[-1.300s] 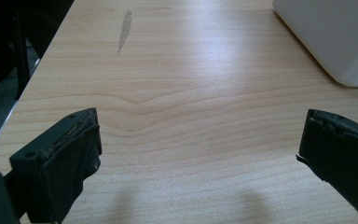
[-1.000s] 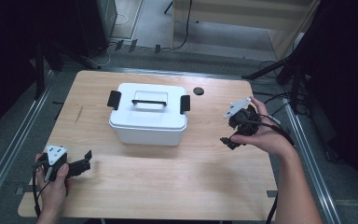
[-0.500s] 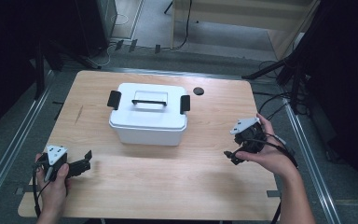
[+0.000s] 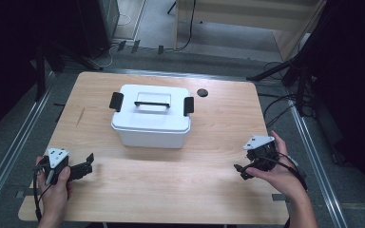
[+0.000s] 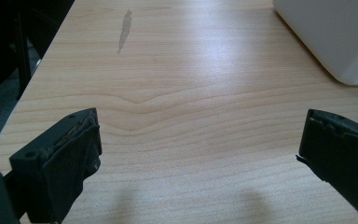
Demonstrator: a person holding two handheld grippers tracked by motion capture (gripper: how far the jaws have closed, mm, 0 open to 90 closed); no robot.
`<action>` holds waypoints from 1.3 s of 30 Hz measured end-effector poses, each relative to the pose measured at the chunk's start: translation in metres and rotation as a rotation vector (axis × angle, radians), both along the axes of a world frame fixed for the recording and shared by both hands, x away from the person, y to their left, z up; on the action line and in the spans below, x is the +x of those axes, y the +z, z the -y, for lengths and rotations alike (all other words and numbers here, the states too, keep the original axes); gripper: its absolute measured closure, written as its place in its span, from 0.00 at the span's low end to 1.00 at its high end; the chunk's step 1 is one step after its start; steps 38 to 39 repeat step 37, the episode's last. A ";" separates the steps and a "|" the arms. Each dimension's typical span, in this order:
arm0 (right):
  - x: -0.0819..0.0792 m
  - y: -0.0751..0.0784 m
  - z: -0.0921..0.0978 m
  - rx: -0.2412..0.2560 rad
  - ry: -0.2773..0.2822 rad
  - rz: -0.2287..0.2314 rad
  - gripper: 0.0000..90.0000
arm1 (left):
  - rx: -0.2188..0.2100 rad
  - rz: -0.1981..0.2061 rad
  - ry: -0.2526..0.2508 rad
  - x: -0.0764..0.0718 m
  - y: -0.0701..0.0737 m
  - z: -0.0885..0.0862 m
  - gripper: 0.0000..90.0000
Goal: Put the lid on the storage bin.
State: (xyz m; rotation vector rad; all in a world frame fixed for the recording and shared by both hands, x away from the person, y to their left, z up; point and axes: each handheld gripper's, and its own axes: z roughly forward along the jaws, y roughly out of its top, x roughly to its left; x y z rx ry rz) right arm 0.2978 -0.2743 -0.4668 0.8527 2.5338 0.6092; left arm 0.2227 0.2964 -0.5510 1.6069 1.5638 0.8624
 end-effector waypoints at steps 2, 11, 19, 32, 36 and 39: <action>-0.004 -0.005 0.003 0.009 -0.007 0.001 0.00 | 0.001 -0.001 -0.001 0.000 0.000 0.000 0.00; -0.022 -0.027 0.015 0.038 -0.056 0.015 0.00 | 0.006 0.000 0.000 0.000 0.000 0.000 0.00; -0.034 -0.038 0.025 0.071 -0.081 0.030 0.00 | 0.008 0.003 0.003 0.000 0.000 0.001 0.00; -0.054 -0.062 0.043 0.162 -0.125 0.083 0.00 | 0.011 0.003 0.004 0.000 0.000 0.001 0.00; -0.056 -0.066 0.045 0.211 -0.139 0.094 0.00 | 0.013 0.001 0.004 0.000 0.000 0.002 0.00; -0.057 -0.067 0.045 0.218 -0.144 0.097 0.00 | 0.014 0.000 0.003 0.000 0.000 0.002 0.00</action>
